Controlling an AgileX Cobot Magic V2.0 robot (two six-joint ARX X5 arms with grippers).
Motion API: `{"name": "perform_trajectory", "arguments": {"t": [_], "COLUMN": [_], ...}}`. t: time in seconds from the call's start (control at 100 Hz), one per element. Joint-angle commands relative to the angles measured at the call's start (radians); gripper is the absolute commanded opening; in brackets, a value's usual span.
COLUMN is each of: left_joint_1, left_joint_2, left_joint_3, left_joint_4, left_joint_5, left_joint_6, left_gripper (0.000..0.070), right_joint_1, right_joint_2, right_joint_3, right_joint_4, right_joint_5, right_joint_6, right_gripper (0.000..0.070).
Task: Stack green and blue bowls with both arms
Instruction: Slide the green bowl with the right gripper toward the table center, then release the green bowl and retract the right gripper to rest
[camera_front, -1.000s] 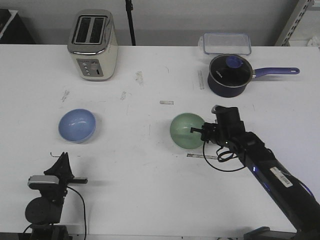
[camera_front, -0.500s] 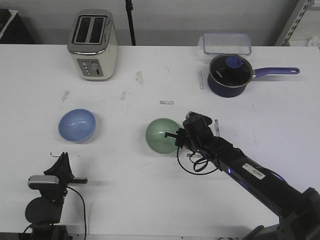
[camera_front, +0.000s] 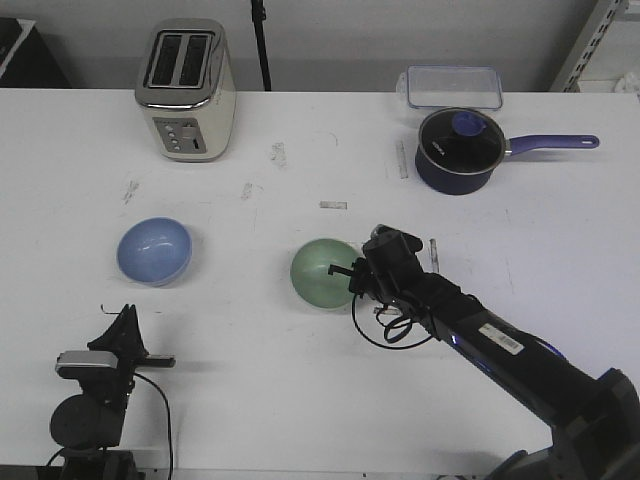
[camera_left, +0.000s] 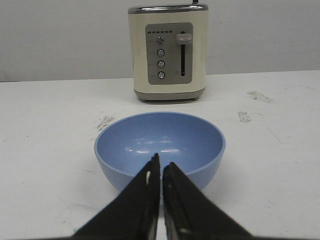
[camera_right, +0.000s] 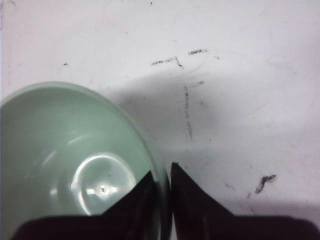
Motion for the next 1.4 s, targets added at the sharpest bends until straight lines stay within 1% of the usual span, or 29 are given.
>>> {"name": "perform_trajectory", "arguments": {"t": [0.0,0.06,0.18,0.21,0.24,0.33,0.37,0.47,0.59,0.66,0.73,0.79,0.82,0.86,0.95,1.0,1.13,1.15,1.24,1.33,1.39], "left_joint_1": [0.001,0.001,0.001,0.001,0.001,0.001,0.001,0.001,0.001,0.001,0.001,0.001,0.001,0.001,0.001,0.001,0.001,0.001,0.001,0.001,0.001], "left_joint_2": [-0.002,-0.002,-0.002,-0.002,-0.002,-0.002,-0.002,-0.002,-0.002,-0.002,-0.002,-0.002,-0.002,-0.002,-0.002,-0.002,-0.002,-0.002,-0.002,-0.002,-0.002], "left_joint_3": [-0.023,-0.023,-0.023,-0.023,-0.023,-0.023,-0.023,-0.023,-0.023,-0.023,-0.023,-0.023,-0.023,-0.022,-0.023,-0.023,-0.023,-0.023,-0.023,-0.023,-0.023], "left_joint_4": [0.013,0.013,0.013,0.013,0.013,0.013,0.013,0.013,0.013,0.013,0.013,0.013,0.013,0.013,0.013,0.013,0.013,0.013,0.013,0.013,0.013], "left_joint_5": [0.004,0.004,0.004,0.004,0.004,0.004,0.004,0.004,0.004,0.004,0.004,0.004,0.004,0.004,0.004,0.004,0.004,0.004,0.004,0.004,0.004], "left_joint_6": [0.015,0.015,0.015,0.015,0.015,0.015,0.015,0.015,0.015,0.015,0.015,0.015,0.015,0.015,0.015,0.015,0.015,0.015,0.015,0.015,0.015], "left_gripper": [0.0003,0.0003,0.0003,0.0003,0.0003,0.0003,0.0003,0.0003,0.0003,0.0003,0.0003,0.0003,0.0003,0.0003,0.0003,0.0003,0.0003,0.0003,0.0003,0.0003,0.0003], "right_joint_1": [0.009,0.009,0.009,0.010,0.010,0.009,0.009,0.010,0.009,-0.002,-0.026,-0.053,-0.069,-0.094,-0.159,-0.195,-0.278,-0.292,-0.358,-0.430,-0.461], "right_joint_2": [0.018,0.018,0.015,0.014,0.011,-0.010,-0.026,-0.083,-0.163,-0.212,-0.259,-0.295,-0.311,-0.332,-0.371,-0.392,-0.442,-0.451,-0.502,-0.571,-0.615], "right_joint_3": [0.013,0.013,0.013,0.013,0.013,0.013,0.013,0.013,0.013,0.012,0.011,0.010,0.009,0.007,-0.001,-0.008,-0.048,-0.060,-0.138,-0.242,-0.299], "right_joint_4": [0.010,0.010,0.011,0.011,0.011,0.013,0.013,0.013,0.013,0.010,0.010,0.011,0.010,0.010,0.010,0.011,0.035,0.047,0.135,0.247,0.299], "right_joint_5": [0.001,0.001,0.002,0.002,0.001,0.004,0.006,0.032,0.084,0.121,0.156,0.170,0.178,0.188,0.192,0.191,0.183,0.179,0.135,0.080,0.060], "right_joint_6": [0.014,0.013,0.013,0.012,0.008,-0.016,-0.029,-0.087,-0.205,-0.293,-0.401,-0.492,-0.541,-0.603,-0.719,-0.765,-0.849,-0.858,-0.889,-0.888,-0.888], "right_gripper": [0.0166,0.0225,0.0234,0.0252,0.0292,0.0450,0.0487,0.0491,0.0490,0.0490,0.0485,0.0483,0.0473,0.0427,0.0268,0.0184,0.0026,0.0014,0.0014,0.0014,0.0014]}}
